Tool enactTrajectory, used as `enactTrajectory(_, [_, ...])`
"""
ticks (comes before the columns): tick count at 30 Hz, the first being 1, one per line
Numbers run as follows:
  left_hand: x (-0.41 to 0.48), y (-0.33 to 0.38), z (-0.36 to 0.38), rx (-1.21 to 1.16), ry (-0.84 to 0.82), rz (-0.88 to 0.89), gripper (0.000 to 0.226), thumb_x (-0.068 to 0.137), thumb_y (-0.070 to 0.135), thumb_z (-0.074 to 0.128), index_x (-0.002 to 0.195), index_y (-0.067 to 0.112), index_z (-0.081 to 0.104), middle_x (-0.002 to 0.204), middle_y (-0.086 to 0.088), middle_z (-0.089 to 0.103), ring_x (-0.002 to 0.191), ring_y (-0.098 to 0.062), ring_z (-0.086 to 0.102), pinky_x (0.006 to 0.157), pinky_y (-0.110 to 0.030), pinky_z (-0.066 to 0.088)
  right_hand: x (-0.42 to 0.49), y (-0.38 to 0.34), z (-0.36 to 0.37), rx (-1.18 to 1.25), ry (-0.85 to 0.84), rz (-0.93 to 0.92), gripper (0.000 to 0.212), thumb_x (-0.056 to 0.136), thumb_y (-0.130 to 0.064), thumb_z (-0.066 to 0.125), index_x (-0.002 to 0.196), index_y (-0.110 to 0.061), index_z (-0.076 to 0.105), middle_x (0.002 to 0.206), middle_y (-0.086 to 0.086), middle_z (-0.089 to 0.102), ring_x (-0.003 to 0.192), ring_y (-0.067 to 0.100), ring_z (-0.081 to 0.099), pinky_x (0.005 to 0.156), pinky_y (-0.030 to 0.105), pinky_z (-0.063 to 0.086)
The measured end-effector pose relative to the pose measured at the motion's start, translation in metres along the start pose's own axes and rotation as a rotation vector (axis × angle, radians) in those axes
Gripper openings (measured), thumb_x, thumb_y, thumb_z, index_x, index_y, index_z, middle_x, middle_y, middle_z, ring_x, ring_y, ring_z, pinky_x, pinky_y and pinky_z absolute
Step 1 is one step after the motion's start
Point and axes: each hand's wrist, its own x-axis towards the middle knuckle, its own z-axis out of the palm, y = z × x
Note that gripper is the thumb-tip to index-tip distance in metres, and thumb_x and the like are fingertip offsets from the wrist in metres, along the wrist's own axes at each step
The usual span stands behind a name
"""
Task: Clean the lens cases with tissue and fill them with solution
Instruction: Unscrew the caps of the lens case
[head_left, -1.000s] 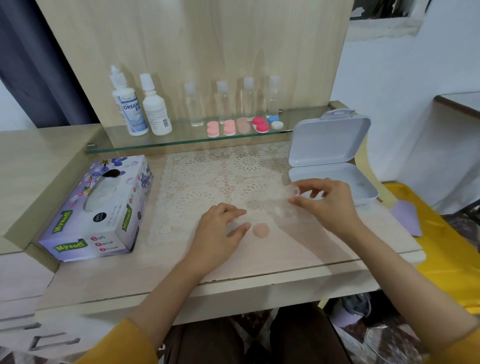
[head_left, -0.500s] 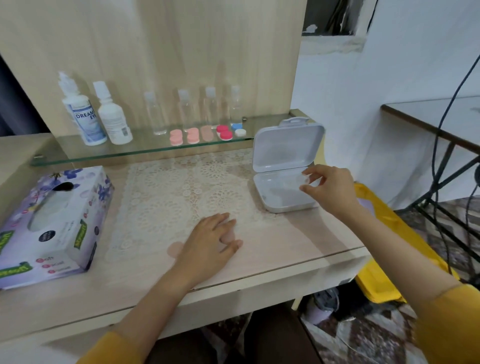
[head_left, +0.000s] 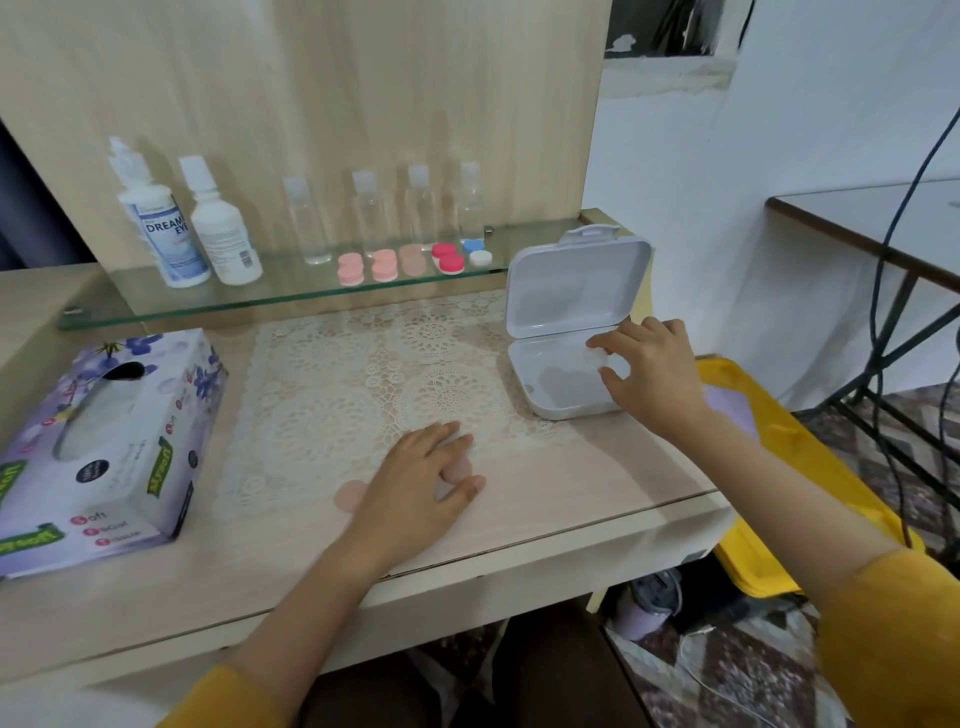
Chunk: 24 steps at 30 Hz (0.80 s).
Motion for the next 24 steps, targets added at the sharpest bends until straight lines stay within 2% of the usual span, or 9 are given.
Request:
enactTrajectory(8, [-0.0007, -0.0005, 0.0004, -0.005, 0.011, -0.001, 0.083, 0.069, 0.070, 0.022, 0.135, 0.024, 0.044, 0.146, 0.013, 0.032, 0.135, -0.003, 0.021, 0.109, -0.014, 0.003, -0.0007, -0.0004, 0.0021, 0.015, 0.041, -0.023, 0.038, 0.048, 0.004, 0.082, 0.081, -0.011, 0.071, 0.068, 0.002, 0.066, 0.056, 0.026, 0.055, 0.065, 0.031, 0.030])
enactTrajectory(17, [-0.0016, 0.0010, -0.0015, -0.009, 0.010, 0.006, 0.084, 0.069, 0.070, 0.022, 0.135, 0.023, 0.044, 0.146, 0.012, 0.032, 0.135, -0.004, 0.022, 0.110, -0.015, 0.005, 0.0013, 0.0022, 0.0044, -0.006, 0.073, -0.045, 0.039, 0.047, 0.004, 0.082, 0.081, -0.011, 0.071, 0.069, 0.002, 0.066, 0.056, 0.026, 0.054, 0.065, 0.030, 0.029])
enactTrajectory(24, [-0.0009, 0.0019, -0.0013, -0.017, 0.012, -0.003, 0.083, 0.069, 0.070, 0.023, 0.135, 0.025, 0.044, 0.146, 0.013, 0.032, 0.135, -0.002, 0.021, 0.110, -0.014, 0.005, 0.0011, 0.0034, 0.0041, -0.013, 0.057, -0.043, 0.039, 0.048, 0.004, 0.082, 0.082, -0.011, 0.070, 0.070, 0.002, 0.066, 0.056, 0.026, 0.053, 0.065, 0.027, 0.023])
